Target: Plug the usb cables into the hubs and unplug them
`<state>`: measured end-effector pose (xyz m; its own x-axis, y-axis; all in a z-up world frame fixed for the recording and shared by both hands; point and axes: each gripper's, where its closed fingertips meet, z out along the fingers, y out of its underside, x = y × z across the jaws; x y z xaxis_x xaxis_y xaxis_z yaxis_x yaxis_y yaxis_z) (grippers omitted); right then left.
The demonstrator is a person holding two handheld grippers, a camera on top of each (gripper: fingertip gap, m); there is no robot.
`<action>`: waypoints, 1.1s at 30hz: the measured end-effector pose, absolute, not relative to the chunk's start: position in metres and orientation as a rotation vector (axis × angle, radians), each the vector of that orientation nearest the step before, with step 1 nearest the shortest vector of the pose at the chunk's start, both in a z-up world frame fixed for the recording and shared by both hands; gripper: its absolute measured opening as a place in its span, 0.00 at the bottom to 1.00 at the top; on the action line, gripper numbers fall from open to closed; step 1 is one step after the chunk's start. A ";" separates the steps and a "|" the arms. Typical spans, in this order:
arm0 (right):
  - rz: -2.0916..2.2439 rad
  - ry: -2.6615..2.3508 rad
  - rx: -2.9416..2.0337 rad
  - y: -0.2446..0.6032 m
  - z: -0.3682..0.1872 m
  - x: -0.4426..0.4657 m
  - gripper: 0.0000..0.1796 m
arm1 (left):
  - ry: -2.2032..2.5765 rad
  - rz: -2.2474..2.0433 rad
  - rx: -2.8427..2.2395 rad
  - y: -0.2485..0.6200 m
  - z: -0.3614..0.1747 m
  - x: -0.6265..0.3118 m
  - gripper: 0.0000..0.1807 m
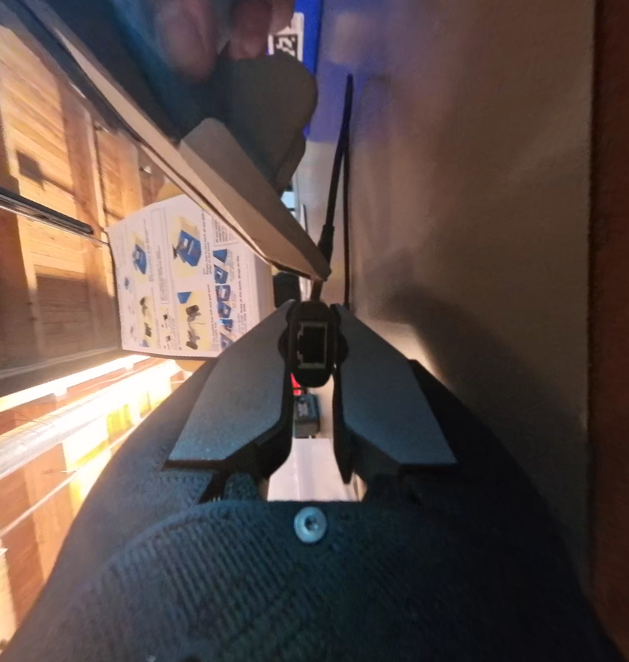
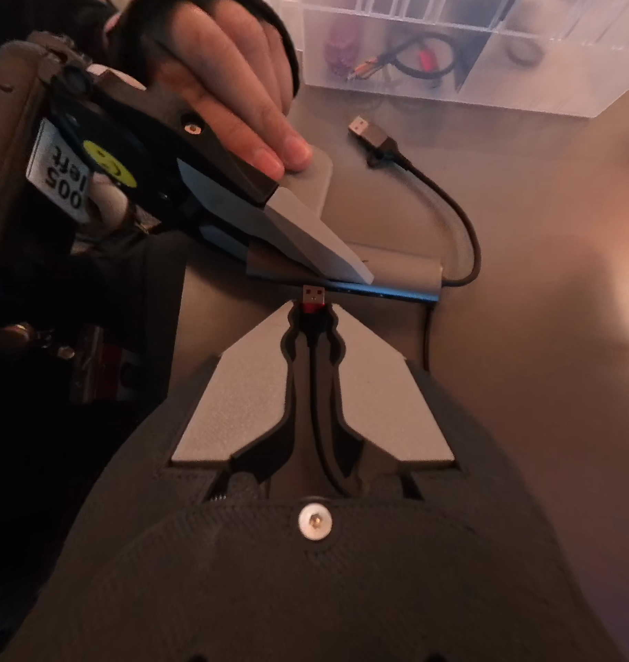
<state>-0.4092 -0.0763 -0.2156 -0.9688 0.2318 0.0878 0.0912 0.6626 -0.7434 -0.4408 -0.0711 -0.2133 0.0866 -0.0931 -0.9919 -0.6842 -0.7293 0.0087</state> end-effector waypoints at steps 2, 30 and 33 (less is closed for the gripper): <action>1.147 -2.693 -0.226 -0.069 -0.215 -0.410 0.07 | 0.775 1.735 -1.853 -0.072 -0.208 -0.440 0.08; 1.151 -2.745 -0.425 -0.067 -0.219 -0.416 0.07 | 0.759 1.559 -1.845 -0.068 -0.205 -0.426 0.08; 1.159 -2.744 -0.423 -0.066 -0.216 -0.415 0.07 | 0.757 1.556 -1.857 -0.069 -0.206 -0.427 0.08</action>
